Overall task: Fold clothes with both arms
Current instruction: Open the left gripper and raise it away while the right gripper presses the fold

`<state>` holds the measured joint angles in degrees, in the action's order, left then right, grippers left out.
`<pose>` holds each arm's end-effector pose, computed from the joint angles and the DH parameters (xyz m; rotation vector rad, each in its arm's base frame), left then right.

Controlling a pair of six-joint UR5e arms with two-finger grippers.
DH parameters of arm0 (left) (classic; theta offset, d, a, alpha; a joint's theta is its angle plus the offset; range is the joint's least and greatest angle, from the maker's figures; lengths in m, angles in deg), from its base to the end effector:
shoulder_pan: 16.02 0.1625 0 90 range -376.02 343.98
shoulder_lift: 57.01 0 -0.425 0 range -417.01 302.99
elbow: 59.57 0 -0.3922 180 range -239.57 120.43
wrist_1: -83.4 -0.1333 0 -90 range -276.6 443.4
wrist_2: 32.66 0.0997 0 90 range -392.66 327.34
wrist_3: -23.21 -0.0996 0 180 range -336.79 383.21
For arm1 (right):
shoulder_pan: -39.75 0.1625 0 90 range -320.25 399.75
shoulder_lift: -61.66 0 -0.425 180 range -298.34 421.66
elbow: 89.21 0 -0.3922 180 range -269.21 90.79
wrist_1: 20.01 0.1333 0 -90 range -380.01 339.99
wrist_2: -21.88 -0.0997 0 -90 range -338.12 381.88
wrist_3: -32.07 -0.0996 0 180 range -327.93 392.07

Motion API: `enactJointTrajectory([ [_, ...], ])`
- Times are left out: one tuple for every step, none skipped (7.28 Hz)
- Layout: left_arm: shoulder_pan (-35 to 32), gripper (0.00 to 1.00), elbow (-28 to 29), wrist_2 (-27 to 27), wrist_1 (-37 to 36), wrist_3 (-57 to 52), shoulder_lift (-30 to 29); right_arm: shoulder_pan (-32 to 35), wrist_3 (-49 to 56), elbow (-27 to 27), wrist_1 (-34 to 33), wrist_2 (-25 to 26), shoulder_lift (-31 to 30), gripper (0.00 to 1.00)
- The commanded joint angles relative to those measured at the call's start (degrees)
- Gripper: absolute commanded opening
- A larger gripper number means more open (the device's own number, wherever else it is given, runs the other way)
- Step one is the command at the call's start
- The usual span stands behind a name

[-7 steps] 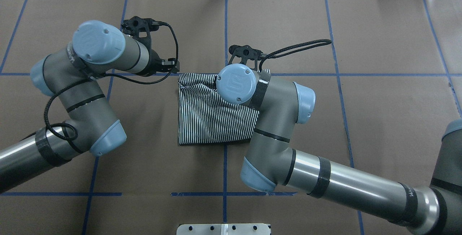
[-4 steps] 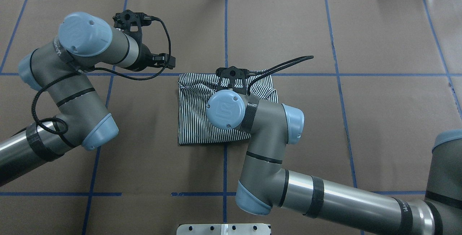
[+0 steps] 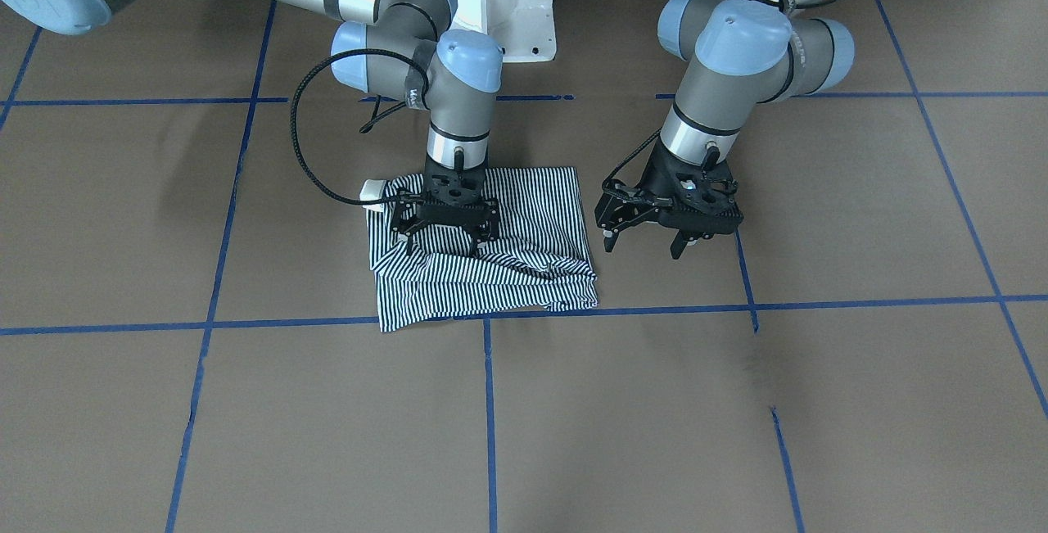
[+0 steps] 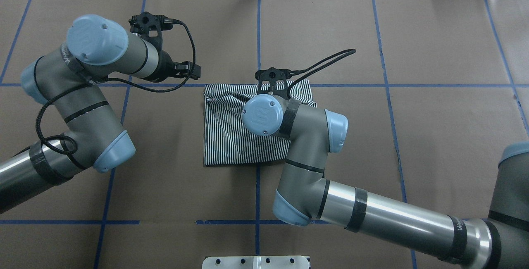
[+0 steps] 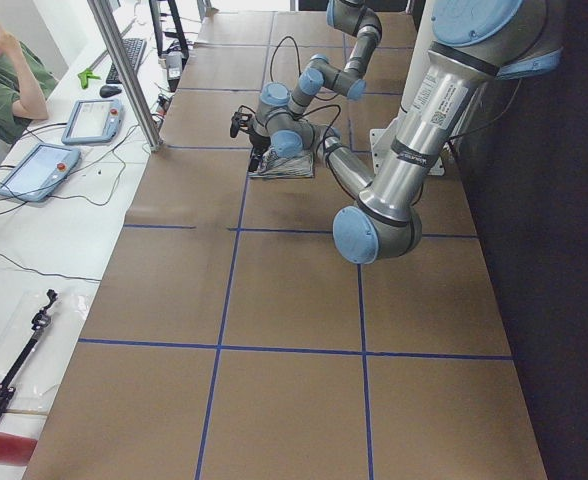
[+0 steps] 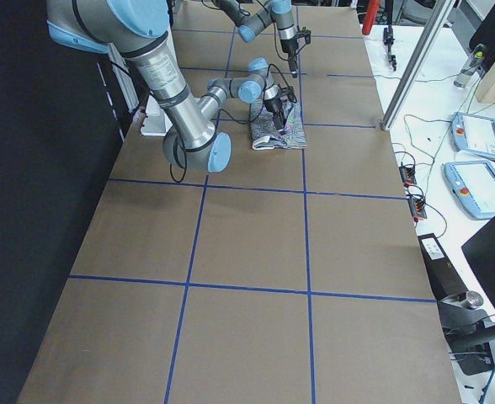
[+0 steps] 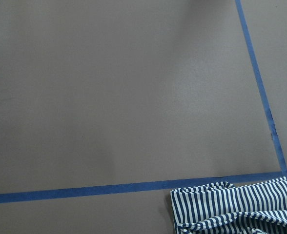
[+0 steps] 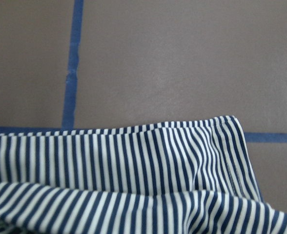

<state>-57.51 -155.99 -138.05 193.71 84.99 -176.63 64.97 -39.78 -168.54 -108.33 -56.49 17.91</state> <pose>0.4254 -0.5189 0.2714 0.3561 0.9425 -0.0796 -0.6262 -0.4645 0.2455 0.4219 -0.5305 0.1846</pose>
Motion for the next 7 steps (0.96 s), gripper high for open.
enactJointTrajectory([
  [0.01,1.0,-0.09,-0.08,0.0,0.27,0.0,5.24,5.81,6.26,0.25,-0.03,1.89,1.0],
  [0.09,1.0,-0.09,0.01,0.0,1.75,0.0,8.67,10.63,9.34,0.43,-0.12,2.25,1.0],
  [0.18,1.0,-0.09,0.01,0.0,2.29,0.0,11.31,13.63,10.5,0.61,-0.64,2.43,1.0],
  [0.27,1.0,-0.09,-0.08,0.0,2.56,0.0,13.52,16.01,10.6,2.26,-3.43,2.43,1.0],
  [0.27,1.0,-0.09,-0.08,0.09,2.56,0.0,14.58,16.91,10.51,6.28,-7.9,2.52,1.0],
  [0.27,1.0,0.0,-0.08,0.09,2.47,0.0,14.42,16.31,9.73,8.15,-10.38,2.69,1.0],
  [0.27,1.0,0.0,-0.08,0.52,2.47,0.0,14.16,12.82,6.59,7.99,-13.62,2.43,1.0],
])
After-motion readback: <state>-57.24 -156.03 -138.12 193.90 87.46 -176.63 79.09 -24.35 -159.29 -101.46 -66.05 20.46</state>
